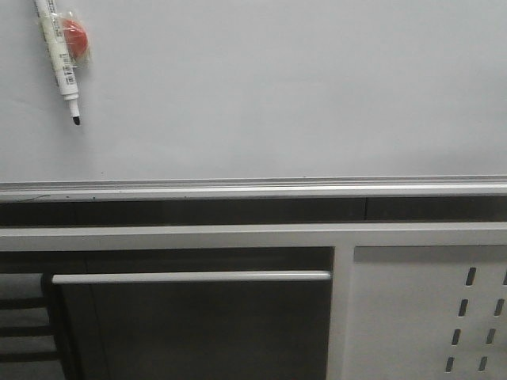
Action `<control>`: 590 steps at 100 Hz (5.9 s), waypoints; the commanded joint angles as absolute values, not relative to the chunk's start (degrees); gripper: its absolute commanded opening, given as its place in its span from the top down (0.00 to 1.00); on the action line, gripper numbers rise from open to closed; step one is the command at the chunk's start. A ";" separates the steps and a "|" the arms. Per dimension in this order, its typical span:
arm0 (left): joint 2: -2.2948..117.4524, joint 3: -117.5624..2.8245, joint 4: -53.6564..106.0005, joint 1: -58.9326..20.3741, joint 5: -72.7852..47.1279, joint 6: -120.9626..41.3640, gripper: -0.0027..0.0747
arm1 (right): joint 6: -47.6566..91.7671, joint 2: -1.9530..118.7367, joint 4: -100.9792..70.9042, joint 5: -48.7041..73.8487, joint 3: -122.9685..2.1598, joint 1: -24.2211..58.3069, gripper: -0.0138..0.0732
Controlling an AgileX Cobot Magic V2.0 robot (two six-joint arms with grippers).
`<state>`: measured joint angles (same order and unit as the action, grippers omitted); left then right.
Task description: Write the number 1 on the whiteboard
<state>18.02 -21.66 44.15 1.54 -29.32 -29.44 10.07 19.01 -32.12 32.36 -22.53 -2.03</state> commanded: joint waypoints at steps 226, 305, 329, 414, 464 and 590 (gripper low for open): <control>67.88 -43.38 91.05 -24.72 -2.02 -82.14 0.67 | 11.84 24.74 -35.70 27.68 -27.32 -2.26 0.65; 66.90 -43.38 84.69 -25.76 -28.09 -82.14 0.99 | 23.62 26.08 -47.05 36.51 -28.46 -2.26 0.65; 68.90 -43.65 77.35 -36.70 -32.14 -82.14 0.99 | 47.89 36.07 -66.81 53.88 -35.76 -2.26 0.65; 78.70 -52.96 66.03 -48.02 -36.55 -77.77 0.99 | 47.02 61.91 -53.73 68.92 -61.93 13.51 0.65; 78.70 -52.96 65.89 -48.02 -36.04 -77.56 0.99 | 45.17 64.37 -51.70 70.93 -63.93 13.65 0.49; 78.70 -55.74 65.86 -48.02 -35.06 -76.91 0.99 | 45.17 65.25 -52.51 73.05 -63.93 13.74 0.92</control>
